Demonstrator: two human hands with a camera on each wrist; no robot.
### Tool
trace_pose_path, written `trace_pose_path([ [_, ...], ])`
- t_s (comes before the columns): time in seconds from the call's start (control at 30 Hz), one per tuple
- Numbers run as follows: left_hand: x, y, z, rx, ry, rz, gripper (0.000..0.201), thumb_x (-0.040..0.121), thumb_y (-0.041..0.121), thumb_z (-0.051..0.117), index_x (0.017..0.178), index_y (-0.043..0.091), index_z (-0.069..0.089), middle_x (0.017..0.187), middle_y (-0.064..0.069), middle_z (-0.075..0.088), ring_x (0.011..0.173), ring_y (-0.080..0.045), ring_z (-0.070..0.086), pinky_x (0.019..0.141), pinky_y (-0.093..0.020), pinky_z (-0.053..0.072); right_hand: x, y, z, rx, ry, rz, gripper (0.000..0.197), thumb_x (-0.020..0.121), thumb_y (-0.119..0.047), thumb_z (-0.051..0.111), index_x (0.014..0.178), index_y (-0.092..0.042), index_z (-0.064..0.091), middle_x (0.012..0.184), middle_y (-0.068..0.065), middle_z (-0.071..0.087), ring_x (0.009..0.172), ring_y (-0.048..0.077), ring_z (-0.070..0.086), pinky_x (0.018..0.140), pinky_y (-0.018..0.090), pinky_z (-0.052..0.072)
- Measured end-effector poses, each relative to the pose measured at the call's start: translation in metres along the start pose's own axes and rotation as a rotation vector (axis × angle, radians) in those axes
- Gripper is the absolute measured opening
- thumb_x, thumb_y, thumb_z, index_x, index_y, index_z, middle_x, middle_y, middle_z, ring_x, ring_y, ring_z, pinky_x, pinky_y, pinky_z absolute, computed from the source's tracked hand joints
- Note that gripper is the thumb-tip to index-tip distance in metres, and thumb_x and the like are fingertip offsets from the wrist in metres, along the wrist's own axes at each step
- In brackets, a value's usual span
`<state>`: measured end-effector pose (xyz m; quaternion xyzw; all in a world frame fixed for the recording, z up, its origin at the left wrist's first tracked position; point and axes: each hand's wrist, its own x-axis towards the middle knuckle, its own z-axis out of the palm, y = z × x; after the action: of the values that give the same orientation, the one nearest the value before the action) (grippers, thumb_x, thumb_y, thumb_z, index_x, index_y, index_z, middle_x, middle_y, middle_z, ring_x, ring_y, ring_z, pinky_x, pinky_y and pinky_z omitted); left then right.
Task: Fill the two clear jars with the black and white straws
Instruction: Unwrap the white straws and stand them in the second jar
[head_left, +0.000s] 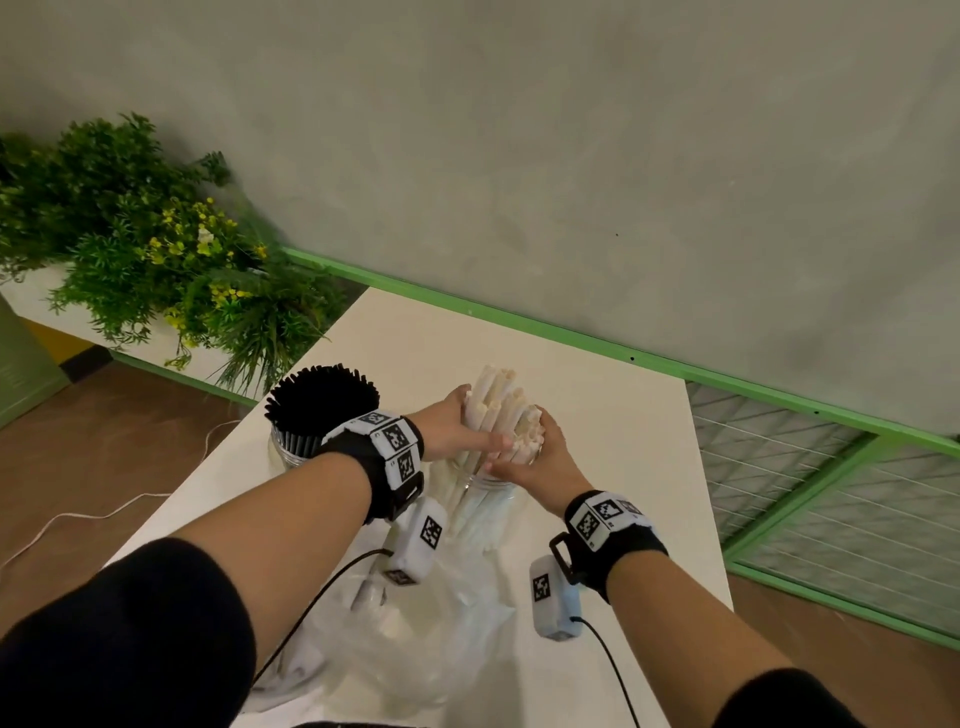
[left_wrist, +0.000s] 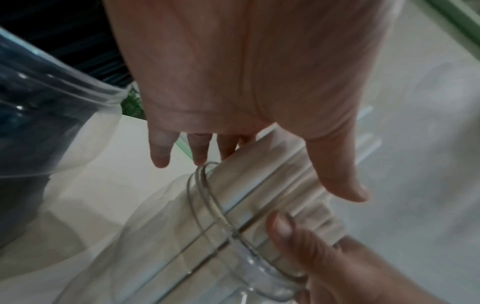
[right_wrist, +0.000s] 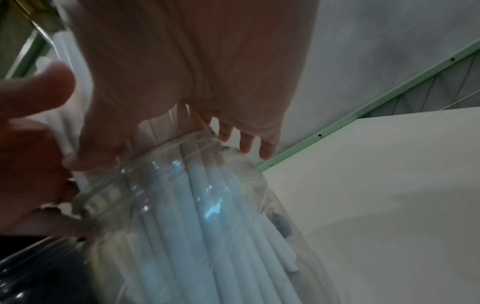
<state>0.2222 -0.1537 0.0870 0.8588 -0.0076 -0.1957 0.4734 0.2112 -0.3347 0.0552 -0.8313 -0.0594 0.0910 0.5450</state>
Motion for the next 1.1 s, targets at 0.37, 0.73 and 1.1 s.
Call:
trace_pose_path([
  [0.37, 0.001, 0.006, -0.003, -0.021, 0.065, 0.179, 0.099, 0.065, 0.067, 0.065, 0.141, 0.017, 0.027, 0.128, 0.007, 0.048, 0.122, -0.015, 0.049, 0.106, -0.039, 0.041, 0.012, -0.009, 0.009, 0.187, 0.162, -0.129, 0.086, 0.052, -0.039, 0.090, 0.118, -0.042, 0.035, 0.114, 0.003, 0.063, 0.105, 0.019, 0.065, 0.090, 0.042, 0.054],
  [0.73, -0.011, 0.002, -0.011, 0.143, 0.265, 0.370, 0.072, 0.083, 0.044, 0.068, 0.143, 0.033, 0.030, 0.130, 0.008, 0.048, 0.114, -0.010, 0.050, 0.096, -0.029, 0.041, 0.001, -0.014, -0.005, -0.232, 0.281, -0.200, 0.092, 0.064, -0.046, 0.084, 0.136, -0.019, 0.034, 0.117, -0.002, 0.044, 0.112, 0.013, 0.043, 0.096, 0.031, 0.042],
  [1.1, -0.022, -0.006, -0.011, 0.218, 0.354, 0.556, 0.020, 0.089, 0.012, 0.063, 0.101, 0.026, 0.072, 0.105, 0.011, 0.063, 0.084, -0.002, 0.062, 0.085, -0.025, 0.050, -0.009, -0.006, 0.000, -0.747, 0.319, -0.549, 0.054, 0.088, -0.028, 0.059, 0.137, -0.021, 0.039, 0.140, 0.005, 0.038, 0.123, 0.025, 0.040, 0.097, 0.044, 0.043],
])
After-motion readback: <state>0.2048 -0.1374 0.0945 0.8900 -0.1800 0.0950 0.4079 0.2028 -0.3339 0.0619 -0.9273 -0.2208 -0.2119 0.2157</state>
